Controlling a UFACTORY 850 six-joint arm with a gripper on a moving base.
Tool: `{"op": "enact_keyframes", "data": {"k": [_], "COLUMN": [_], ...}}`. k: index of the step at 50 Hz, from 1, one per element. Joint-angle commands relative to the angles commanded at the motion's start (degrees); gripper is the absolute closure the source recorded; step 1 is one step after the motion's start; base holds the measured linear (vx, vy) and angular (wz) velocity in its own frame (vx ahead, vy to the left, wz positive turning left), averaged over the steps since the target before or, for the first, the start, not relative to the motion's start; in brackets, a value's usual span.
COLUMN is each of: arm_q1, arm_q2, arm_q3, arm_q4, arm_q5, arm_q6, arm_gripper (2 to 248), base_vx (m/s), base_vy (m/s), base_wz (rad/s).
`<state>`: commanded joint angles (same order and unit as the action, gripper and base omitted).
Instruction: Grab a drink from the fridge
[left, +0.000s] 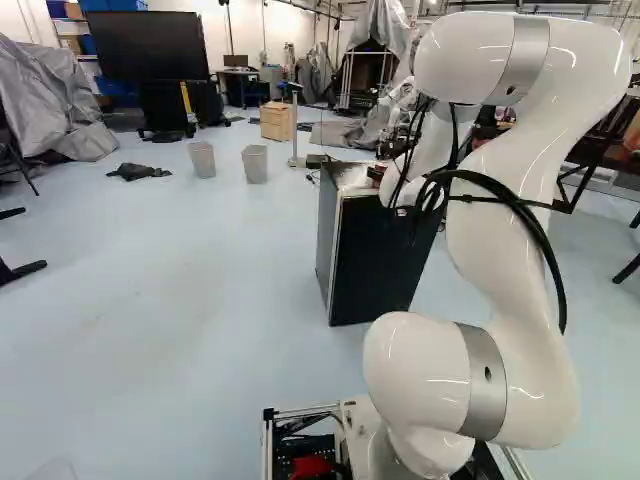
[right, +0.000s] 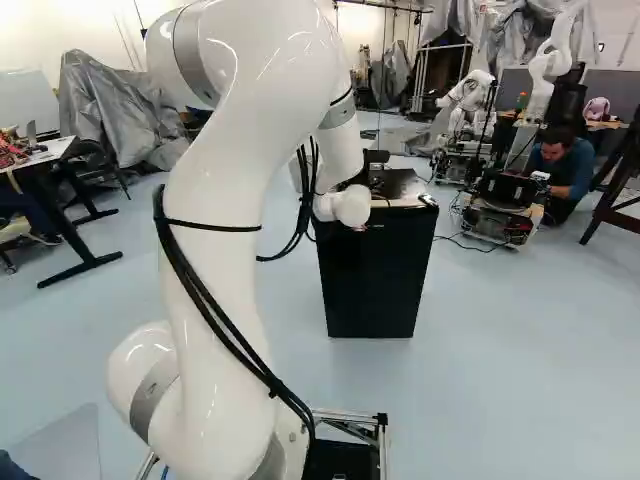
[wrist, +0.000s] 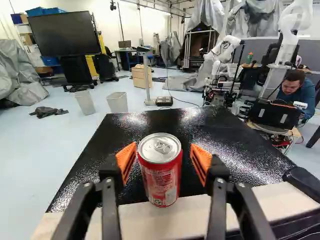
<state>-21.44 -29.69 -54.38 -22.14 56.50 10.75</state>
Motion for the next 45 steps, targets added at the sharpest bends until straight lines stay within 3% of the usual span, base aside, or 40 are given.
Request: {"op": "enact_keyframes", "data": {"k": [4,5,9,10,45], "arm_q1": [0.0,0.0,0.0,0.0,0.01], "arm_q2": [0.0,0.0,0.0,0.0,3.08], "arm_q3": [0.0,0.0,0.0,0.0,0.1], "arm_q4": [0.0,0.0,0.0,0.0,0.0], "arm_q5": [0.0,0.0,0.0,0.0,0.0], "arm_q6": [0.0,0.0,0.0,0.0,0.0], "arm_gripper": [92,129,129,150,150], "base_vx": [0.0,0.0,0.0,0.0,0.0], "base_vy": [0.0,0.0,0.0,0.0,0.0], "base_wz": [0.0,0.0,0.0,0.0,0.0]}}
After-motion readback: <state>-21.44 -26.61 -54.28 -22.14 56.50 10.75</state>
